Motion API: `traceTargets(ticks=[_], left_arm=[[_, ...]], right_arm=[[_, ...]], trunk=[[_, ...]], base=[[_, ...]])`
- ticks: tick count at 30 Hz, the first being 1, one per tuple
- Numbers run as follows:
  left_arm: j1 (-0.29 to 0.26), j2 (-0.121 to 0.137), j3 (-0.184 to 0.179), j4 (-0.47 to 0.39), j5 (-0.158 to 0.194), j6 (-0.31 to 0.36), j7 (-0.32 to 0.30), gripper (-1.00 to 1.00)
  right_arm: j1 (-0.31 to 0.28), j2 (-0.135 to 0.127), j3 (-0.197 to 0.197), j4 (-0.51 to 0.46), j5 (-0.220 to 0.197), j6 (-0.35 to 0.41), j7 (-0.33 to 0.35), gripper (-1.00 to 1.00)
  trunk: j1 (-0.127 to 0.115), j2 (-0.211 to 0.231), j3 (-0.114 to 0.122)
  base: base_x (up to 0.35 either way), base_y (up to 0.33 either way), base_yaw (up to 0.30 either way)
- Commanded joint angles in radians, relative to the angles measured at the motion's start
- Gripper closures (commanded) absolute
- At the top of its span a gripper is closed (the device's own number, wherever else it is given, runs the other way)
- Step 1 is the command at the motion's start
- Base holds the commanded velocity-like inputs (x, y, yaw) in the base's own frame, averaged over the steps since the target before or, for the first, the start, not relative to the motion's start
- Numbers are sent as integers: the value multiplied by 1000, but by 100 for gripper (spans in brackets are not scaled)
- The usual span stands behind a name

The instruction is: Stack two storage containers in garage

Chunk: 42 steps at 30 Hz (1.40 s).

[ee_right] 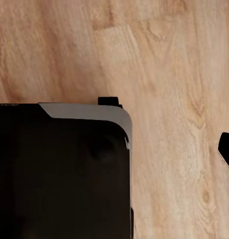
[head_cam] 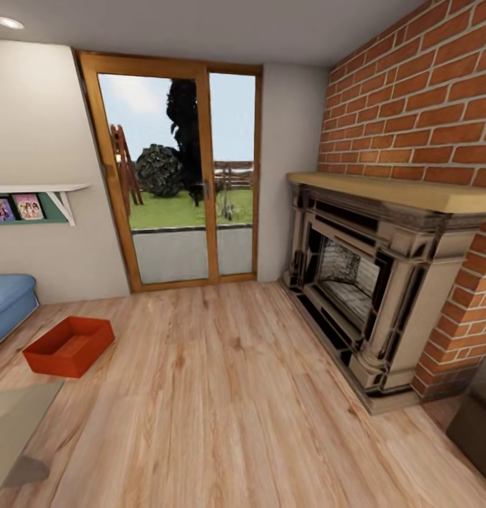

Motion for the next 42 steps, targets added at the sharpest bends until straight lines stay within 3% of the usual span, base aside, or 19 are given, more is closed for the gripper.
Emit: traceTargets(ticks=[1,10,30,42], left_arm=[[-1,0,-9,1,9,-3,2,-100],[-1,0,-9,1,9,-3,2,-100],[-1,-1,-9,1,8,-3,1,-100],[-1,-2,-10,1,8,-3,1,-100]], right_arm=[[-1,0,5,3,-4,-5,-2,-100],[-1,4,5,3,-4,-5,-2,-100],[-1,2,5,3,-4,-5,-3,-100],[-1,1,5,3,-4,-5,-2,-100]], trunk=[[1,-1,-1],[1,-1,-1],[1,-1,-1],[1,-1,-1]], base=[[318,0,0],[318,0,36],[318,0,255],[318,0,26]])
